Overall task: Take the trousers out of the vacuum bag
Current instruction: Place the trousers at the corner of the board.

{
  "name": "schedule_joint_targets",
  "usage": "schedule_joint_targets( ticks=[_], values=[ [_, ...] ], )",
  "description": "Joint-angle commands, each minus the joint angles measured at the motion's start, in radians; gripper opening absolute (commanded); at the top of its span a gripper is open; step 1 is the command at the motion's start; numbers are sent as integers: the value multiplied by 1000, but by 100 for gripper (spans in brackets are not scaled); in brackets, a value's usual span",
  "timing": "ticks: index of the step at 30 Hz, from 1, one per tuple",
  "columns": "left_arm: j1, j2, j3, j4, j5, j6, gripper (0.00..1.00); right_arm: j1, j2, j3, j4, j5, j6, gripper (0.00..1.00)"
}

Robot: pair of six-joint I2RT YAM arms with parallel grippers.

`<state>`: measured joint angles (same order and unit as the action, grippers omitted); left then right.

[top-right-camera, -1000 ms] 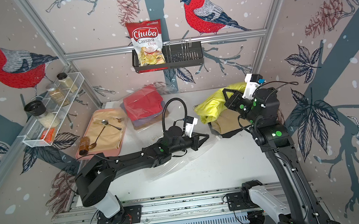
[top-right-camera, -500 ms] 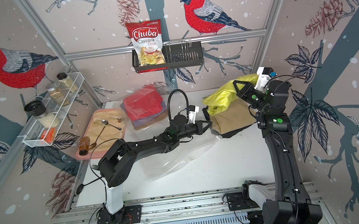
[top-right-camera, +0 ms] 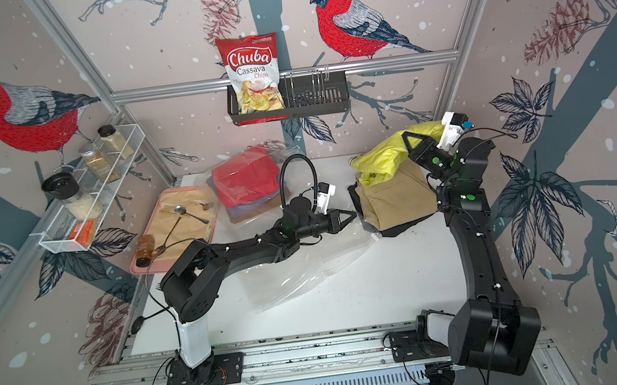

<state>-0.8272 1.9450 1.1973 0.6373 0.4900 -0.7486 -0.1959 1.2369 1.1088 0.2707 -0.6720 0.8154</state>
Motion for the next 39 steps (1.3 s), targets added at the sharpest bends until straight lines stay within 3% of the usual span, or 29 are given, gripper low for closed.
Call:
schedule_joint_targets(
  ticks=[1, 25, 39],
  values=[
    [3, -17, -7, 4, 28, 39, 0, 0, 41, -10, 301, -14, 30, 0],
    [31, 78, 41, -48, 72, 53, 0, 4, 338, -51, 777, 8, 151, 0],
    [36, 52, 1, -44, 73, 53, 0, -57, 199, -374, 753, 13, 111, 0]
  ],
)
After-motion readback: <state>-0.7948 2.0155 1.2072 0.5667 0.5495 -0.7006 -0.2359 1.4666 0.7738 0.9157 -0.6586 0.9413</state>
